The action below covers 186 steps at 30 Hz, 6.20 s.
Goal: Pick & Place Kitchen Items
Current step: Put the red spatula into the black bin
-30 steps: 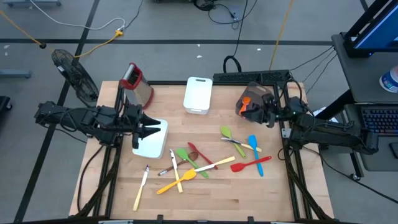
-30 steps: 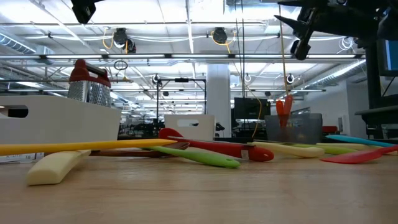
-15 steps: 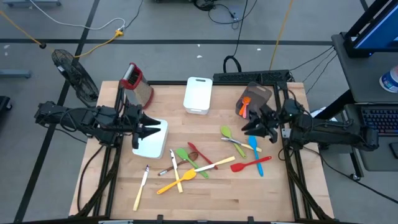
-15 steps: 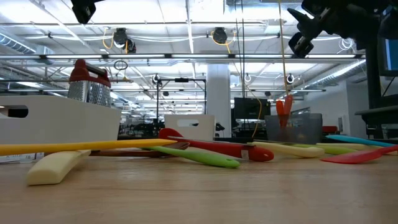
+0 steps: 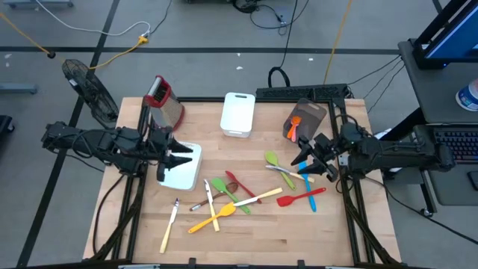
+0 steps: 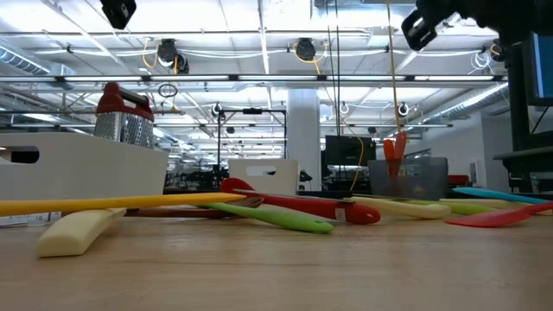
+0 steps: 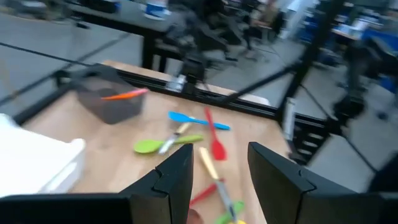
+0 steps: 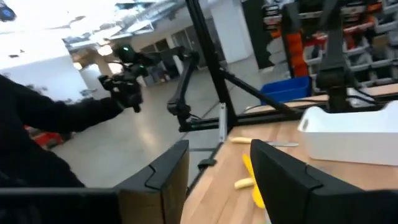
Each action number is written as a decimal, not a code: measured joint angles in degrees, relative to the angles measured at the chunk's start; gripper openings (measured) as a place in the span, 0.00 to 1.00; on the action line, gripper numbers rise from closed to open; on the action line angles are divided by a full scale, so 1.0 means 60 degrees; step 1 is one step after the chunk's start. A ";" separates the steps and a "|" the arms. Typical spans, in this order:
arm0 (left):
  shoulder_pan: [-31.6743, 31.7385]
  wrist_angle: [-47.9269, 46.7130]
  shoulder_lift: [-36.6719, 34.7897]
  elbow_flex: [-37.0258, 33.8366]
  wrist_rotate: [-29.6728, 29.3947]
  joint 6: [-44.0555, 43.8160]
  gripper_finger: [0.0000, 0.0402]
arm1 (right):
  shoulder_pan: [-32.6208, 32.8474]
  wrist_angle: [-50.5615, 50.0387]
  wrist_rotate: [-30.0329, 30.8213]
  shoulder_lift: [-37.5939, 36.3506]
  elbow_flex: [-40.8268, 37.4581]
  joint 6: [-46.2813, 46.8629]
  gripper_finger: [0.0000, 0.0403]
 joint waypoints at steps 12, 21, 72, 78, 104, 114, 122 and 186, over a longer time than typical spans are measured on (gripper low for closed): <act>-0.0086 0.1634 -0.0305 -0.1606 0.0737 0.0354 0.39 | 0.1199 -0.5228 0.2141 0.0467 0.1932 -0.2361 0.42; -0.0086 0.2273 -0.1501 -0.2975 0.1115 0.0418 0.39 | 0.2426 -0.7397 0.3651 0.1522 0.2867 -0.2521 0.42; -0.0086 0.0274 -0.3519 -0.3071 0.1125 0.0469 0.39 | 0.5227 -0.9703 0.4995 0.5536 0.1964 -0.3144 0.42; -0.0086 0.0277 -0.3515 -0.3067 0.1125 0.0451 0.39 | 0.5281 -0.9100 0.5008 0.6112 0.1702 -0.3211 0.42; -0.0086 0.0281 -0.3508 -0.3067 0.1122 0.0393 0.39 | 0.5274 -0.8219 0.4428 0.6262 0.1556 -0.2785 0.06; -0.0087 0.0282 -0.3508 -0.3067 0.1114 0.0393 0.39 | 0.5271 -0.8001 0.4409 0.5421 0.1570 -0.1814 0.07; -0.0086 0.0633 -0.3508 -0.3067 0.1114 0.0546 0.39 | 0.5153 -0.7630 0.4406 0.4071 0.1574 0.0731 0.06; -0.0086 -0.0240 -0.3505 -0.3067 0.0518 0.1714 0.39 | -0.2492 -0.4914 0.8475 0.0187 -0.0183 1.5235 0.04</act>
